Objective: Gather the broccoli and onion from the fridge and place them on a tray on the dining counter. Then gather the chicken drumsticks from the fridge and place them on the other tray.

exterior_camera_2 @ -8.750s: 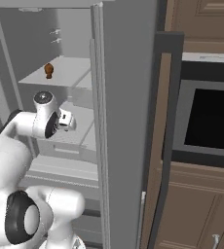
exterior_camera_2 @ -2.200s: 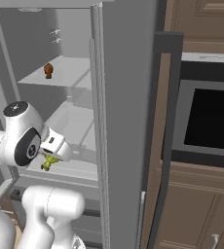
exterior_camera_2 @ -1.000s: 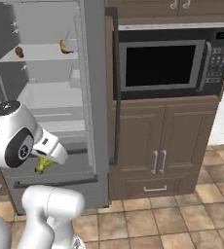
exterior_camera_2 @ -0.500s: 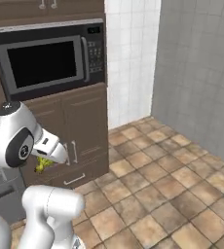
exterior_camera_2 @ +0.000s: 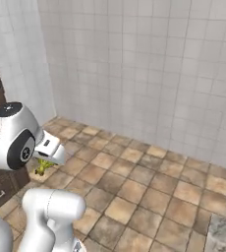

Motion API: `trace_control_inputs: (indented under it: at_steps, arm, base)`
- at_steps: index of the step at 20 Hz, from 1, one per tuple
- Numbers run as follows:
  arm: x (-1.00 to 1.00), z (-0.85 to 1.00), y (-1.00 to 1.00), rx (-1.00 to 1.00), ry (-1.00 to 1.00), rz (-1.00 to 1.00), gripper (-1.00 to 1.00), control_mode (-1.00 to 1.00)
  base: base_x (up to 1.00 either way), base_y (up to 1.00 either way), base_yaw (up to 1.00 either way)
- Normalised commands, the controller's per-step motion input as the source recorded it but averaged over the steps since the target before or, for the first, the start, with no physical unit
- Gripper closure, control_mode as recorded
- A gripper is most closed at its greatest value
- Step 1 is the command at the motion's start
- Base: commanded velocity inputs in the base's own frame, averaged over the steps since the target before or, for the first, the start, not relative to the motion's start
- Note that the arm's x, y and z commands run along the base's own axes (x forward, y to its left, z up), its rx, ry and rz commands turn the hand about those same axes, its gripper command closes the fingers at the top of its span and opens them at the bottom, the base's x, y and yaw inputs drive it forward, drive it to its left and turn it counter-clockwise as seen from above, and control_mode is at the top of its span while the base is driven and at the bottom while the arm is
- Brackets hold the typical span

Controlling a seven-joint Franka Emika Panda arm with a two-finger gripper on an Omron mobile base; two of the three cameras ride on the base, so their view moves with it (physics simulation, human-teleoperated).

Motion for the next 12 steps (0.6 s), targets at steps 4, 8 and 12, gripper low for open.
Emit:
trace_control_inputs:
  at_steps: [4,8,12]
  arm:
    - [0.0,0.0,0.0,0.0,0.0,0.0,1.0,1.0]
    - [0.0,0.0,0.0,0.0,0.0,0.0,1.0,1.0]
    - [0.0,0.0,0.0,0.0,0.0,0.0,1.0,1.0]
  base:
    - [0.35,-0.3,-0.7]
    - [0.86,0.08,-0.56]
    - [1.0,0.32,-0.48]
